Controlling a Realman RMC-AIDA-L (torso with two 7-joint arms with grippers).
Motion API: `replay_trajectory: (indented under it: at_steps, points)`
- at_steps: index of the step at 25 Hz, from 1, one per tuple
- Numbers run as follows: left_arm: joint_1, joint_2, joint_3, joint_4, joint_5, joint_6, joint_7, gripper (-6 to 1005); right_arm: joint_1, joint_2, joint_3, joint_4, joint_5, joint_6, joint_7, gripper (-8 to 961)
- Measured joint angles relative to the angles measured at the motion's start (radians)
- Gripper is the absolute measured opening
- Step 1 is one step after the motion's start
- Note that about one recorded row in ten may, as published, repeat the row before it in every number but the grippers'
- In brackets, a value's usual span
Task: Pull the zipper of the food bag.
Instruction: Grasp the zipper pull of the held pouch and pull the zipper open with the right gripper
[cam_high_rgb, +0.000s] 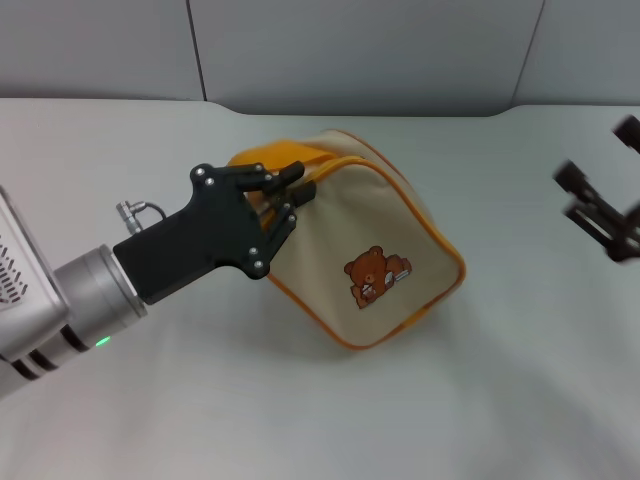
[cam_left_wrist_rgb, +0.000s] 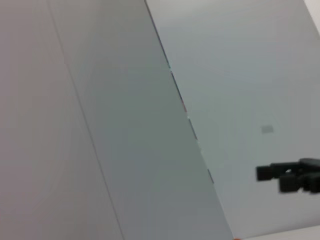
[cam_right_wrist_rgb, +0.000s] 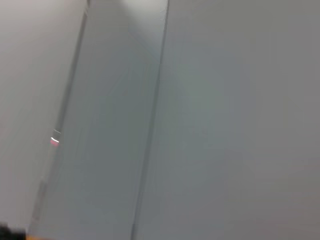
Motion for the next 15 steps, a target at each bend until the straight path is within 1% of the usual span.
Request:
replay_trajectory:
  at_steps: [4, 6, 10, 15]
  points:
    - [-0.013, 0.001, 0.018, 0.023, 0.000, -0.004, 0.000, 132, 0.067, 0.002, -0.009, 0.115, 0.012, 0.086, -0.200, 774]
    - [-0.014, 0.001, 0.022, 0.031, 0.000, -0.006, -0.001, 121, 0.103, 0.002, -0.013, 0.153, 0.008, 0.137, -0.270, 774]
    - [-0.015, 0.002, 0.025, 0.037, 0.000, -0.012, -0.002, 102, 0.159, 0.003, -0.066, 0.175, -0.015, 0.237, -0.366, 774]
    - [-0.017, 0.002, 0.025, 0.038, -0.001, -0.014, -0.007, 83, 0.174, 0.003, -0.186, 0.167, -0.018, 0.271, -0.414, 773]
